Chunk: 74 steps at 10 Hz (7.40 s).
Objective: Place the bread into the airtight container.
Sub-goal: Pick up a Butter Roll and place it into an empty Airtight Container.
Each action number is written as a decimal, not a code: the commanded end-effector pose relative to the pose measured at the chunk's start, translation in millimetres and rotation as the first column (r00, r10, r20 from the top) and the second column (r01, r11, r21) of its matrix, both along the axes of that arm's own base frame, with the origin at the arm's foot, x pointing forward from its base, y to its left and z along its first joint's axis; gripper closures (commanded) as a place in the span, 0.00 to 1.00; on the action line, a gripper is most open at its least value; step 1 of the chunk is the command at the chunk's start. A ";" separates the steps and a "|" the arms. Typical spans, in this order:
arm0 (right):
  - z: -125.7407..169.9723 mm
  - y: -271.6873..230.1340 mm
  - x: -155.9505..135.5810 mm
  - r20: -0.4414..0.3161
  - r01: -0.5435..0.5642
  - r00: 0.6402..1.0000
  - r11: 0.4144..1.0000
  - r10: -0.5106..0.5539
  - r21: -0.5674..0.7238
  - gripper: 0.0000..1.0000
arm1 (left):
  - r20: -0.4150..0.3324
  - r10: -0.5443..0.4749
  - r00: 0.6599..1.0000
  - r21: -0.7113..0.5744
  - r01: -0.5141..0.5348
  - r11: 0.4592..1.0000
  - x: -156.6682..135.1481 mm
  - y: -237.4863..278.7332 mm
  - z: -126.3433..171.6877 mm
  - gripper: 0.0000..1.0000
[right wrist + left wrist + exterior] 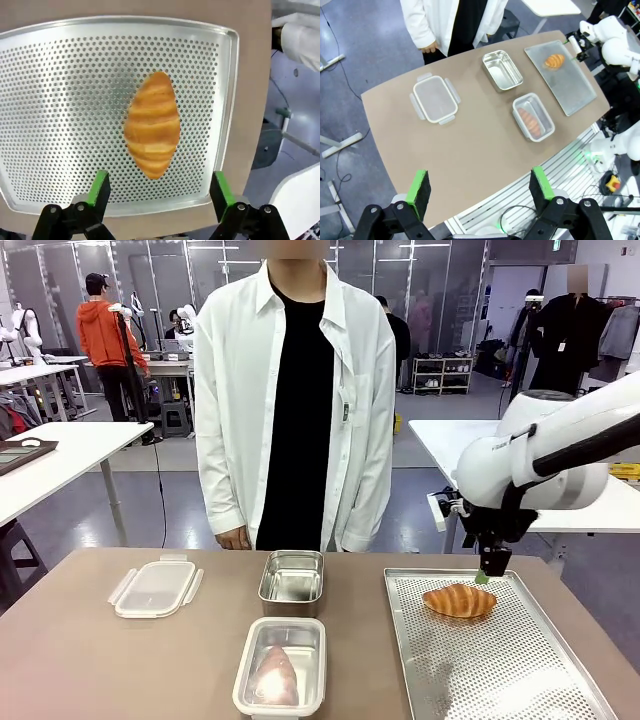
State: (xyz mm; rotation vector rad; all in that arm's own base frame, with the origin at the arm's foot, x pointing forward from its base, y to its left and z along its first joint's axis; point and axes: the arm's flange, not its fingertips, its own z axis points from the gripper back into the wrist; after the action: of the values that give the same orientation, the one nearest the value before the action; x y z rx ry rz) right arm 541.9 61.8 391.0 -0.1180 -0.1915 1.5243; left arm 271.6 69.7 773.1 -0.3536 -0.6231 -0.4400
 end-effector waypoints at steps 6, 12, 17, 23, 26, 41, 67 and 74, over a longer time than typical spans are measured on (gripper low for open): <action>-42.7 5.7 52.4 -0.088 0.109 0.990 0.993 -0.112 -0.041 0.00 | 0.004 -0.024 1.000 -0.002 0.024 1.000 -0.5 0.4 0.3 0.00; -75.0 3.4 74.5 -0.150 0.146 0.977 0.988 -0.152 -0.050 0.00 | 0.004 -0.024 1.000 -0.002 0.024 1.000 -0.5 0.4 0.3 0.00; -63.9 -0.6 62.3 -0.205 0.134 0.969 0.990 -0.141 -0.049 0.00 | 0.004 -0.024 1.000 -0.002 0.024 1.000 -0.5 0.4 0.3 0.00; -77.3 5.0 58.5 -0.258 0.105 0.959 0.992 -0.120 -0.071 0.00 | 0.004 -0.024 1.000 -0.002 0.024 1.000 -0.5 0.4 0.3 0.00; -91.8 6.5 61.5 -0.279 0.102 0.953 0.992 -0.120 -0.076 0.00 | 0.004 -0.024 1.000 -0.002 0.024 1.000 -0.5 0.4 0.3 0.00; 16.1 143.7 7.5 -0.133 0.162 0.978 0.987 -0.160 0.002 0.50 | 0.004 -0.024 1.000 -0.002 0.024 1.000 -0.5 0.4 0.3 0.00; 3.4 306.8 33.6 -0.387 0.917 0.389 0.313 -0.836 0.246 0.49 | 0.004 -0.024 1.000 -0.002 0.024 1.000 -0.5 0.4 0.3 0.00; -28.3 321.7 44.2 -0.398 0.940 0.339 0.296 -0.852 0.168 0.00 | 0.004 -0.024 1.000 -0.002 0.024 1.000 -0.5 0.4 0.3 0.00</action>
State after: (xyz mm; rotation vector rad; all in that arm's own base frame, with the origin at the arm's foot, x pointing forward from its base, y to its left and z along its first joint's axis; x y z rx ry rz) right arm 580.3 379.7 358.7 0.2674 -0.1802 0.3054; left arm 271.6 69.6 773.0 -0.3535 -0.6230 -0.4399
